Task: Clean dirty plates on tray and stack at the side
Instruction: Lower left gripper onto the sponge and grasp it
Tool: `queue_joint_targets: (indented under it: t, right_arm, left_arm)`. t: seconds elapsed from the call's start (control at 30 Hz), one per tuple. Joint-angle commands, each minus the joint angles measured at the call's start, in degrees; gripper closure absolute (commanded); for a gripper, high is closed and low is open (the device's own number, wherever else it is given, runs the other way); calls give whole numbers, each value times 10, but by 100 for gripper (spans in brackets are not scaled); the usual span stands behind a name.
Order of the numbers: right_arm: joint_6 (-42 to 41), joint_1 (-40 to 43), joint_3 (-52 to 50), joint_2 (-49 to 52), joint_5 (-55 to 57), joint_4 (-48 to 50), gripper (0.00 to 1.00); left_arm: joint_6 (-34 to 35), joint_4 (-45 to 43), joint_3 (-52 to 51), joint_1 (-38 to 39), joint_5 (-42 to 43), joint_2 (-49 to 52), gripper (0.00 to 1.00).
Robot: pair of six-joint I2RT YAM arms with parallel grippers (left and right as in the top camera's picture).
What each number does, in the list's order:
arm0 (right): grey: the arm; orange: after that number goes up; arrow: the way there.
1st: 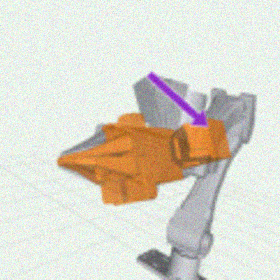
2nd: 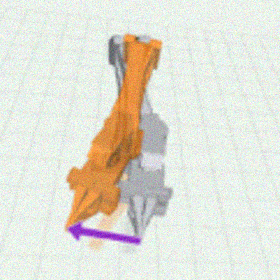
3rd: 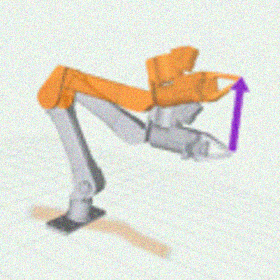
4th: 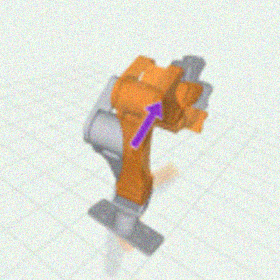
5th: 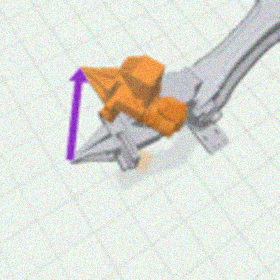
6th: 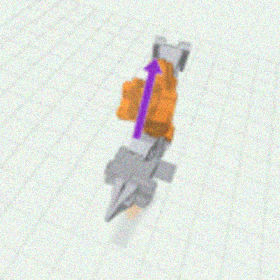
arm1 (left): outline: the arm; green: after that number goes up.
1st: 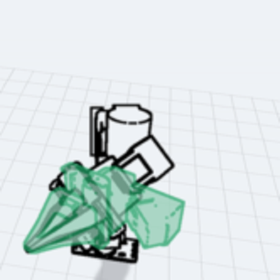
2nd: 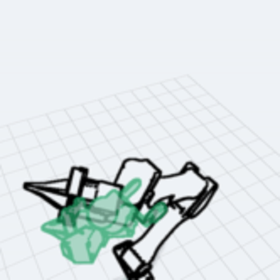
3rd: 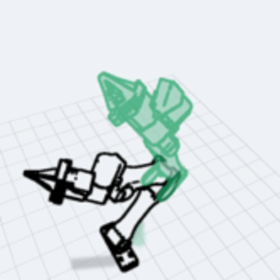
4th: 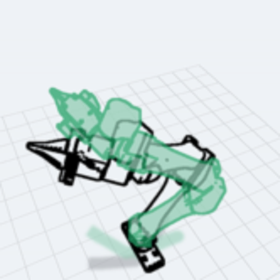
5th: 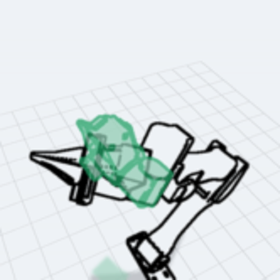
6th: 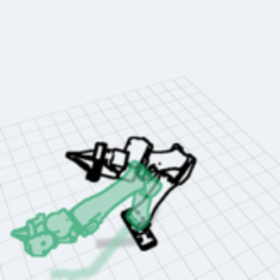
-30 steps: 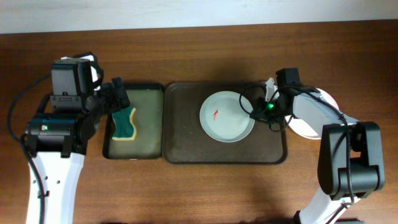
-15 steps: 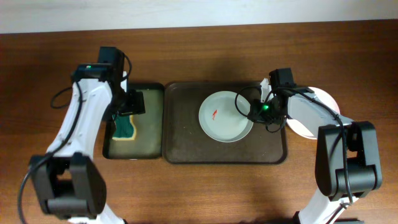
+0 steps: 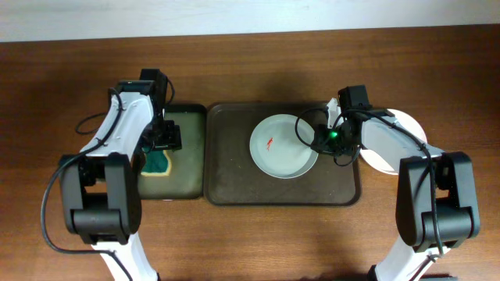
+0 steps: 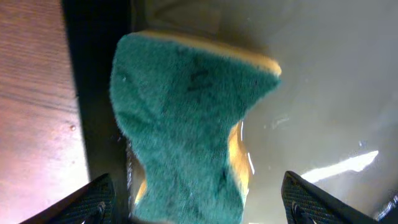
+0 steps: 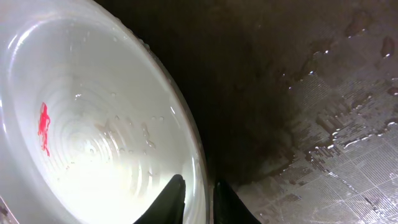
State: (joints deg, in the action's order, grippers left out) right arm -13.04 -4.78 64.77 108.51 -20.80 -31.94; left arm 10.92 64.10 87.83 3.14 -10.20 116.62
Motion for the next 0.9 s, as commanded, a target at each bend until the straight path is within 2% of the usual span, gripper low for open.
queue_joint_targets:
  t: [0.0,0.2,0.3,0.37,0.4,0.43,0.47,0.5,0.67,0.87]
  right_arm:
    - [6,-4,9,-2,5,0,82]
    - [6,-4,9,-2,5,0,82]
    - [6,-4,9,-2,5,0,82]
    - [6,-4,9,-2,5,0,82]
    - [6,-4,9,-2,5,2,82]
    - [6,-4,9,-2,5,3,82]
    - [6,-4,9,-2,5,3,82]
    - [6,-4,9,-2,5,3,82]
    - [6,-4,9,-2,5,4,82]
    - [6,-4,9,-2,5,4,81]
  left_arm:
    - [4,-5,2,1,-10,18,20]
    - [25,-33,-31,1,-12,18,22]
    - [25,-65,-60,1,-12,18,27]
    - [25,-67,-62,1,-12,18,45]
    - [25,-66,-60,1,-12,18,64]
    - [25,-64,-56,1,-11,18,75]
    - [25,-61,-51,1,-10,17,91]
    - [25,-58,-47,1,-6,17,100]
    - [25,-49,-20,1,52,-13,100]
    - [25,-90,-15,1,78,-174,100]
